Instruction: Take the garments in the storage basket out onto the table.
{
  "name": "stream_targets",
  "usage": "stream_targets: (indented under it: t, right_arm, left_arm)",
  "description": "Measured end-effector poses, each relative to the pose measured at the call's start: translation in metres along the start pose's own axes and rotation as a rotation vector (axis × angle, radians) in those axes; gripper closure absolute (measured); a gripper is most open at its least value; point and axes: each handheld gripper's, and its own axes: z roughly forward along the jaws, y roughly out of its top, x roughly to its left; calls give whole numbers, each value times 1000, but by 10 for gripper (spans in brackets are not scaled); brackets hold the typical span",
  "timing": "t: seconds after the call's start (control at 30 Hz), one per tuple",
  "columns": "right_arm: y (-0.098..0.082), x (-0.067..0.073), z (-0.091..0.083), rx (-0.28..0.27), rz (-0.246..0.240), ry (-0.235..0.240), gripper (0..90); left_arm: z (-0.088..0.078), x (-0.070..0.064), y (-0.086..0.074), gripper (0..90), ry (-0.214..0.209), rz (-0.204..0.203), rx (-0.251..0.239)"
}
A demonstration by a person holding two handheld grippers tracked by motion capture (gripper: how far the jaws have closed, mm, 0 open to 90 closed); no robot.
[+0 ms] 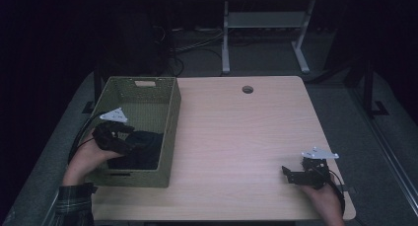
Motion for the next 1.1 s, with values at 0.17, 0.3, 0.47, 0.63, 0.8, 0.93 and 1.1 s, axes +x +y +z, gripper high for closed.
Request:
stream_targets:
  t: [0.17, 0.3, 0.47, 0.63, 0.8, 0.93, 1.1]
  right_arm:
    - [0, 0, 0, 0, 0, 0, 81]
    - [0, 0, 0, 0, 0, 0, 81]
    - [0, 0, 0, 0, 0, 0, 81]
    - [0, 0, 0, 0, 0, 0, 81]
    - [0, 0, 0, 0, 0, 0, 81]
    - [0, 0, 0, 0, 0, 0, 81]
    - [0, 0, 0, 0, 0, 0, 81]
  left_arm:
    - [5, -1, -2, 140, -12, -3, 47]
    - [10, -1, -3, 140, -10, 1, 81]
    - [14, 0, -5, 141, 5, -8, 109]
    - [17, 1, -6, 144, 11, -5, 127]
    - [18, 2, -6, 210, 0, -2, 150]
    - [18, 4, -6, 312, -7, -10, 155]
    - [18, 8, -7, 546, -50, -31, 165]
